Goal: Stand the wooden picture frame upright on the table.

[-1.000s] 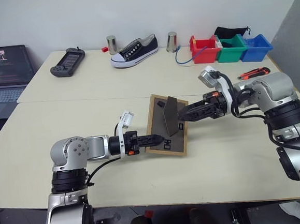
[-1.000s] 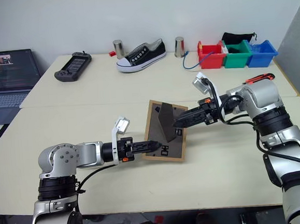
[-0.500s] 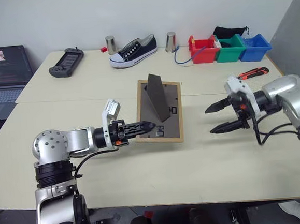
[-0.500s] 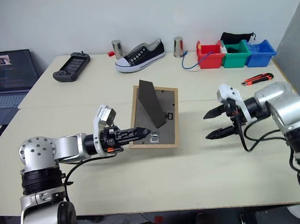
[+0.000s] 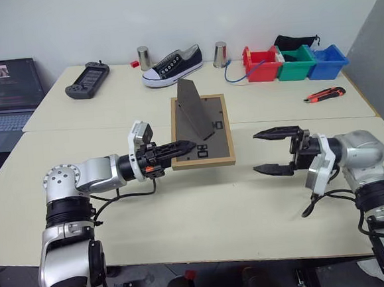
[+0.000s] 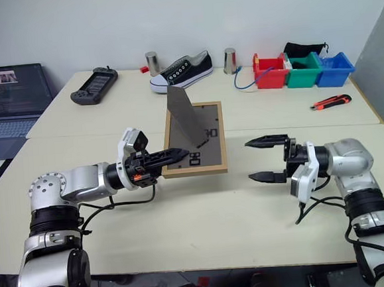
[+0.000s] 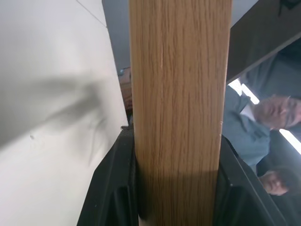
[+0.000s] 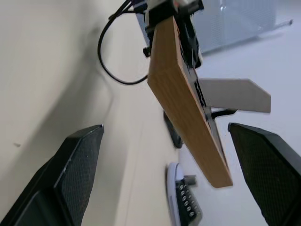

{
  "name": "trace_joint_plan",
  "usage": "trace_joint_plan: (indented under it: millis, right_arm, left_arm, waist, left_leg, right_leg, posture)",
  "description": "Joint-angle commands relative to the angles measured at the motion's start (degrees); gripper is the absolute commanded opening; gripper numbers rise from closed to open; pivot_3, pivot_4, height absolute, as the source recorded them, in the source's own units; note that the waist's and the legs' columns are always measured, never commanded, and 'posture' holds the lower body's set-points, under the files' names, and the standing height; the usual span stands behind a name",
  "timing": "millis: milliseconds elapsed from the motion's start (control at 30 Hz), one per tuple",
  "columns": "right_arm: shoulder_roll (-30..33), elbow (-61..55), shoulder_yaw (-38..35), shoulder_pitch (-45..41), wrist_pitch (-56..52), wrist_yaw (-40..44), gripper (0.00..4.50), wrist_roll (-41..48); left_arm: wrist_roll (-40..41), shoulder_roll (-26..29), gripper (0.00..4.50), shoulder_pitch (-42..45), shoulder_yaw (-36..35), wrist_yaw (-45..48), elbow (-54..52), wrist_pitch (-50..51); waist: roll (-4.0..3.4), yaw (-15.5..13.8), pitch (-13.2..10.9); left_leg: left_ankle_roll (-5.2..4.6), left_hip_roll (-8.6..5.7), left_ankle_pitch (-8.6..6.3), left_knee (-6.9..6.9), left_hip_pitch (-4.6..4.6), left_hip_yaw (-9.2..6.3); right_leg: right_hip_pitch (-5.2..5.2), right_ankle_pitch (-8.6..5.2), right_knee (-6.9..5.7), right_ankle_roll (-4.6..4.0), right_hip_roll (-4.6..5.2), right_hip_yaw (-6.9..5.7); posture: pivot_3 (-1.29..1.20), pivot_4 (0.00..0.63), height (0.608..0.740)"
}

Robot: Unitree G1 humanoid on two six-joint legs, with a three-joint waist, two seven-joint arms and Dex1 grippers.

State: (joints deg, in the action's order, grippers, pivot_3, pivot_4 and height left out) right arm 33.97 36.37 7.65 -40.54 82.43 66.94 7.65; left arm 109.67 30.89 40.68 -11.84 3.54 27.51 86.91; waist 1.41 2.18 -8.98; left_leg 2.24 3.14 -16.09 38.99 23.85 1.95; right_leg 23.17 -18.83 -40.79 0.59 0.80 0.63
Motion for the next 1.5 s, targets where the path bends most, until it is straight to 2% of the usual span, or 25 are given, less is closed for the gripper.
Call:
trace_joint_plan:
  millis: [33, 267, 400, 667, 900, 967, 1333, 1500]
  right_arm:
    - [-2.42, 5.57, -0.51, -5.53, 8.70, -5.16, 4.49, -4.61]
    - [-1.96, 10.08, 0.63, -8.31, 10.07, -11.56, 4.49, -11.86]
    - [-0.78, 7.90, 2.30, -7.06, 10.07, -15.99, 4.49, -15.29]
    - [-3.07, 3.51, 0.92, -8.64, 10.07, -26.90, 4.49, -24.82]
    - [-2.57, 4.47, 0.48, -10.55, 10.07, -36.35, 4.49, -34.42]
    - [-1.10, 4.70, 2.27, -10.60, 10.07, -38.85, 4.12, -35.59]
    - [0.19, 5.29, 1.36, -12.99, 10.07, -52.34, 1.90, -49.79]
    - [1.02, 5.18, 1.80, -13.82, 10.07, -58.15, 1.90, -54.79]
  left_arm:
    - [3.33, -0.65, 1.31, -2.66, 0.51, -0.04, -4.60, -0.28]
    - [3.33, -0.60, 1.31, -4.89, 0.26, 0.61, -7.19, -1.11]
    - [3.33, -1.54, 1.31, -5.04, 0.25, 0.22, -7.85, -2.03]
    - [3.33, -4.52, 1.31, -5.98, 0.64, -1.38, -9.51, -3.72]
    - [3.33, -5.07, 1.31, -5.43, 0.83, -2.07, -9.47, -4.02]
    - [3.33, -5.12, 1.31, -5.49, 0.45, -1.82, -10.20, -4.23]
    - [3.33, -4.96, 1.31, -6.38, 1.35, -1.06, -12.35, -4.44]
    - [3.33, -5.02, 1.31, -7.10, 1.73, -1.20, -14.05, -5.01]
  waist:
    - [-0.01, 0.39, 0.01]
    - [-0.01, 0.56, 0.01]
    - [-0.02, 0.58, 0.01]
    - [-0.03, 0.80, 0.02]
    - [-0.03, 0.75, 0.02]
    - [-0.03, 0.73, 0.02]
    - [-0.03, 0.89, 0.02]
    - [-0.03, 0.89, 0.02]
  left_leg:
    - [0.01, 0.00, 0.00, -0.01, -0.02, -0.01]
    - [0.02, -0.02, 0.01, -0.01, -0.02, -0.10]
    - [0.02, -0.04, 0.01, -0.01, -0.03, -0.10]
    - [0.02, -0.04, 0.01, -0.02, -0.03, -0.08]
    - [0.02, -0.06, 0.01, -0.01, -0.04, -0.08]
    - [0.02, -0.07, 0.01, -0.01, -0.03, -0.07]
    - [0.02, -0.09, 0.02, -0.02, -0.04, -0.06]
    - [0.03, -0.10, 0.02, -0.02, -0.04, -0.07]
  right_leg:
    - [0.00, 0.00, -0.01, 0.00, -0.01, -0.01]
    - [-0.06, 0.00, 0.02, 0.00, 0.02, -0.10]
    - [-0.06, 0.00, 0.00, 0.00, 0.04, -0.08]
    - [-0.05, 0.00, -0.02, 0.00, 0.03, -0.06]
    - [-0.06, 0.00, -0.03, 0.00, 0.03, -0.04]
    - [-0.06, 0.00, -0.03, 0.00, 0.04, -0.04]
    - [-0.05, 0.00, -0.02, 0.00, 0.04, -0.01]
    - [-0.05, 0.00, -0.02, 0.00, 0.04, -0.01]
  posture:
    - [0.00, 0.150, 0.740]
    - [0.00, 0.150, 0.740]
    - [0.00, 0.150, 0.740]
    - [0.00, 0.150, 0.740]
    - [0.00, 0.150, 0.740]
    - [0.00, 0.150, 0.740]
    - [0.00, 0.150, 0.740]
    - [0.00, 0.150, 0.740]
